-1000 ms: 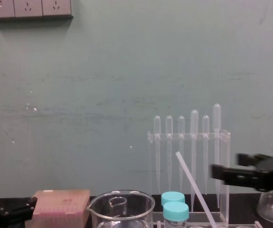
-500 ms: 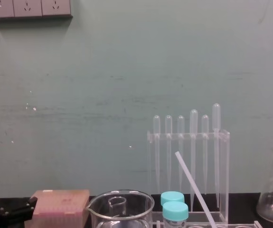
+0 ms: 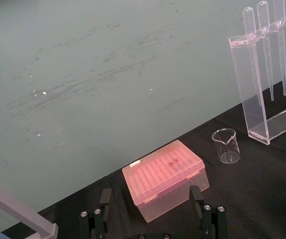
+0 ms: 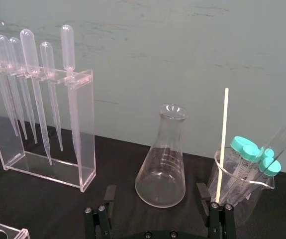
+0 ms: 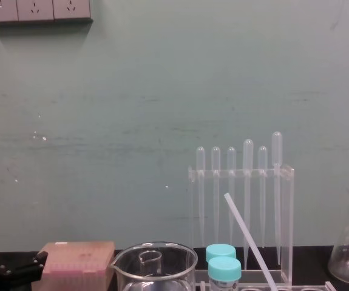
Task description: Pick up the stirring rod with one hand, then place it down.
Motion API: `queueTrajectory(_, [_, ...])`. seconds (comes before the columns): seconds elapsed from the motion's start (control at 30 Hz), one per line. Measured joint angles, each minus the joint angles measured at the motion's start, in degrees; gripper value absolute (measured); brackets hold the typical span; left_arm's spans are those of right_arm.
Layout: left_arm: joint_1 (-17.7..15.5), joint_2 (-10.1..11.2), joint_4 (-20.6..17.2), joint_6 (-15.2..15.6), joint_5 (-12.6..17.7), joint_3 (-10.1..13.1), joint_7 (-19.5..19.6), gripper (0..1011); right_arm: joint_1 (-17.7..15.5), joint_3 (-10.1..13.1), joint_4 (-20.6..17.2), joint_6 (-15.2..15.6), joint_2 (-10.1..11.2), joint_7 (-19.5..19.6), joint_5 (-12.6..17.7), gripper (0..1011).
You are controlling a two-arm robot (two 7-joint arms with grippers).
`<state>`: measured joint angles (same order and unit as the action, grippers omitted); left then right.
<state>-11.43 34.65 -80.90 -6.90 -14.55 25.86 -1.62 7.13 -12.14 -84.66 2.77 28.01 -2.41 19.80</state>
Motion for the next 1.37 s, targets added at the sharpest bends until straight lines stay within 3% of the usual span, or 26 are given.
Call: queueTrajectory(1.37, [0.00, 0.00, 0.00, 0.00, 0.00, 0.00, 0.00, 1000, 0.00, -0.11, -0.22, -0.08, 0.18, -0.17, 0.11, 1003])
